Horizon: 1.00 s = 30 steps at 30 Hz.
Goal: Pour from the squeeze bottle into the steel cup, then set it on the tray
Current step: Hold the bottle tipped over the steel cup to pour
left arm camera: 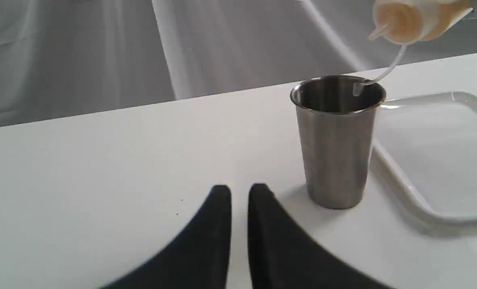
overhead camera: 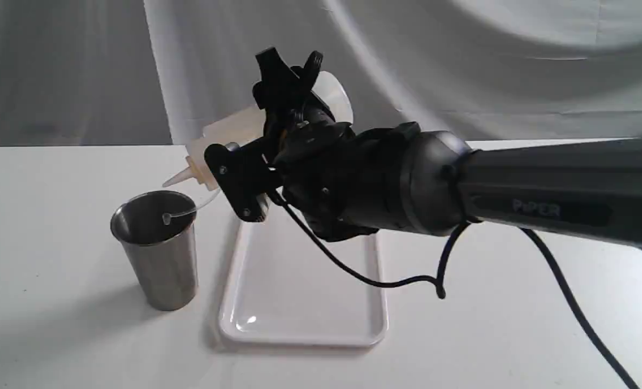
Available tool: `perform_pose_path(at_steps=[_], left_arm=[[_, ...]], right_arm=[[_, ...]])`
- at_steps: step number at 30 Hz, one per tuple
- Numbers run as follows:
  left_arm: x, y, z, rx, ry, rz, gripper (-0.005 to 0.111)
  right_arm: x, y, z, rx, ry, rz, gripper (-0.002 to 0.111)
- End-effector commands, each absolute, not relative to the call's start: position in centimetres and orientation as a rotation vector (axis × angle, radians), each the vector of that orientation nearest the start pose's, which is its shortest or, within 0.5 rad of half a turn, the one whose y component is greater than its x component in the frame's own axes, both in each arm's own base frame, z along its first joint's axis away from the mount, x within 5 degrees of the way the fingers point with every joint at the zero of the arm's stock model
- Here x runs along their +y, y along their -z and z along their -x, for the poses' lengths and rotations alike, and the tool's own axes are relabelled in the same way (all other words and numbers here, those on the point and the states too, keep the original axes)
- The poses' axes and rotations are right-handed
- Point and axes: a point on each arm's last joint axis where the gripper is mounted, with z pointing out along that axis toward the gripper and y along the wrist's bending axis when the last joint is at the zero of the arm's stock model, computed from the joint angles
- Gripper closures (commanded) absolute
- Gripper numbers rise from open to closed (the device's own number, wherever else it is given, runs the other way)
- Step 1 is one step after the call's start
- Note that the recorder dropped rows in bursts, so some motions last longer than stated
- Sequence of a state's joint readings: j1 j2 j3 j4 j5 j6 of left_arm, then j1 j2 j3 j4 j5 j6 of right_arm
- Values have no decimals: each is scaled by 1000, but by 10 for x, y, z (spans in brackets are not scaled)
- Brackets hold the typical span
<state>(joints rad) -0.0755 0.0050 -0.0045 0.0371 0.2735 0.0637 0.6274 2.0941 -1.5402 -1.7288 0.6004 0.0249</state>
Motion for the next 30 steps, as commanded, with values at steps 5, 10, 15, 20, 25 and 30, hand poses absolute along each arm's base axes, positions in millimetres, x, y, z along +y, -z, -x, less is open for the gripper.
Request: perform_pose_path(at_steps=[5,10,15,20,25,30], left_arm=[[-4,-189,-55,1743,-23,-151,98],[-4,-189,-55,1743,-23,-151,98],[-4,-189,-55,1743,-23,-151,98],[-4,-189,-55,1743,-23,-151,98],[-4,-189,-55,1743,-23,-151,98],[-4,-189,-55,1743,-23,-151,98]], right_arm=[[249,-261,-420,1136,1298,1635,108],[253,-259,-421,1065,1320,1704,108],[257,-250,-421,1026,1356,1763,108],[258,-248,-422,1027,1355,1767,108],[256,-249,-422,1038,1381,1760,108],[256,-249,-422,1019,1397,1779,108]])
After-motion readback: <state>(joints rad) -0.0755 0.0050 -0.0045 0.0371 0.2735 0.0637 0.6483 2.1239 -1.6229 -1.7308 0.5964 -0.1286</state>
